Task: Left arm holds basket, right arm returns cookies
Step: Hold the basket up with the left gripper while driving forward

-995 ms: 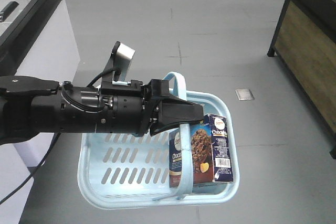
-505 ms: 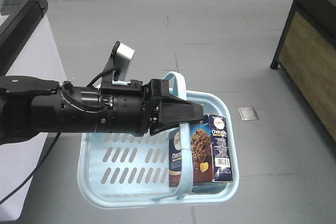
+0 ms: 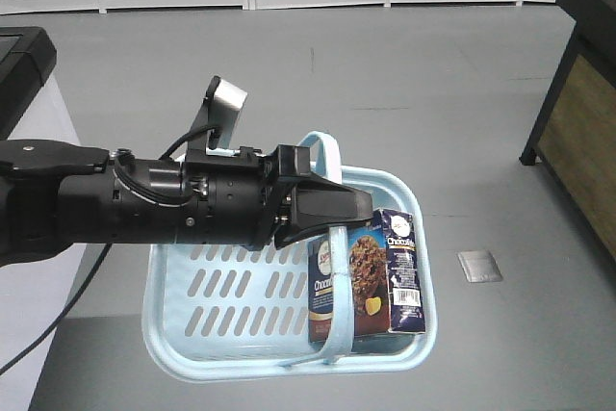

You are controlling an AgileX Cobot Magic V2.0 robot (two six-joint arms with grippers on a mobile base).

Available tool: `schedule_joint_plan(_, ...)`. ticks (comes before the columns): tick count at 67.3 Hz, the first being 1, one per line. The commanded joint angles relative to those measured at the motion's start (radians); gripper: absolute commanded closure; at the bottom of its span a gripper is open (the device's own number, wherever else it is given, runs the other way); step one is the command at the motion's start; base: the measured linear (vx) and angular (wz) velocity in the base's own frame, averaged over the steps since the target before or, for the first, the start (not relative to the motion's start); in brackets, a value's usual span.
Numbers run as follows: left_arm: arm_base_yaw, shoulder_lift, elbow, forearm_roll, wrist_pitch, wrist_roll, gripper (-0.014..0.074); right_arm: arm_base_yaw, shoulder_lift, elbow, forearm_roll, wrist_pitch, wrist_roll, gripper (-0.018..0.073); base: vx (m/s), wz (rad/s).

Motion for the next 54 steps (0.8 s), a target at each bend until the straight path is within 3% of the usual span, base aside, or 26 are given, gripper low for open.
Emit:
schedule_joint_plan(1, -0.003, -0.042, -0.038, -0.118, 0.044, 0.015, 0.0603, 0.001, -0.006, 0.003, -0.002, -0.075, -0.006, 0.0563, 0.51, 0.07)
schedule_joint_plan(54, -0.003, -0.042, -0.038, -0.118, 0.044, 0.015, 0.0603, 0.001, -0.006, 0.003, -0.002, -0.074, -0.006, 0.0563, 0.51, 0.01)
